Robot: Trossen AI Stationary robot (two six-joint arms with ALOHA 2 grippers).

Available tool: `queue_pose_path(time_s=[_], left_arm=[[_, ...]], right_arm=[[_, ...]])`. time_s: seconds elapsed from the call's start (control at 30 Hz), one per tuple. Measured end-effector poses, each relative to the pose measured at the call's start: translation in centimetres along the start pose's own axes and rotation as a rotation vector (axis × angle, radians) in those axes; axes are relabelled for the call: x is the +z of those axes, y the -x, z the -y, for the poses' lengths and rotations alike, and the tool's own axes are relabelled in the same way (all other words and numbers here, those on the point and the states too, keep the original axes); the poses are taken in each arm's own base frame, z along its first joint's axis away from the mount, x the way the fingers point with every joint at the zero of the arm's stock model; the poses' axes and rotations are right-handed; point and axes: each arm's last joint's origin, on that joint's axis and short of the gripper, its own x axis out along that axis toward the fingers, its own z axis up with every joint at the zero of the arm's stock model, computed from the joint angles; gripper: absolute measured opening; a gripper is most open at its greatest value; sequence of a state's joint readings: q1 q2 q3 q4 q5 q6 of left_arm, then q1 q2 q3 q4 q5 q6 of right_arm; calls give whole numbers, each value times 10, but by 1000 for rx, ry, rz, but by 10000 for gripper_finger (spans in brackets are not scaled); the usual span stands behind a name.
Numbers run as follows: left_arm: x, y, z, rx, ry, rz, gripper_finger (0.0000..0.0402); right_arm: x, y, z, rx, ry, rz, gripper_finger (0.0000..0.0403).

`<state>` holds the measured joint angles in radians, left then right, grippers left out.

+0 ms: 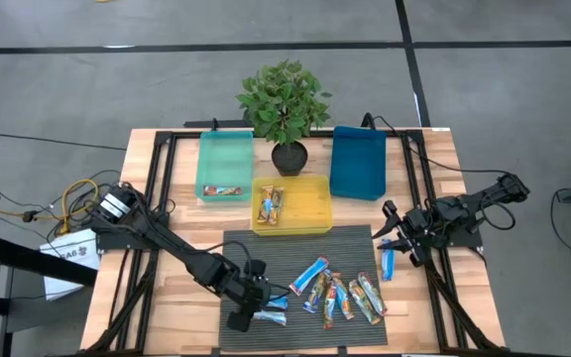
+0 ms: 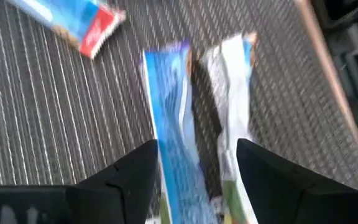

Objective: Pick and place Granola Bars by type
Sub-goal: Put the blue granola bar into the blue bin

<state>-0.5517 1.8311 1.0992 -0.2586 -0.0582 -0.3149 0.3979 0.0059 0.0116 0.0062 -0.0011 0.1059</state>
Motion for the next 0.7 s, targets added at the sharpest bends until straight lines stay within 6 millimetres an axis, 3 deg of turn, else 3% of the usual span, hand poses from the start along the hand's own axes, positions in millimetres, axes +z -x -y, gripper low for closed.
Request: queue_pose_path(time_s=[0.37,0.7], left_arm=[[-9,-17,-6,66,6,-62,207],[-10,-17,-10,87,3,-76,114]], right_arm=[[0,0,0,0,0,0,130],[0,0,0,0,0,0,130]])
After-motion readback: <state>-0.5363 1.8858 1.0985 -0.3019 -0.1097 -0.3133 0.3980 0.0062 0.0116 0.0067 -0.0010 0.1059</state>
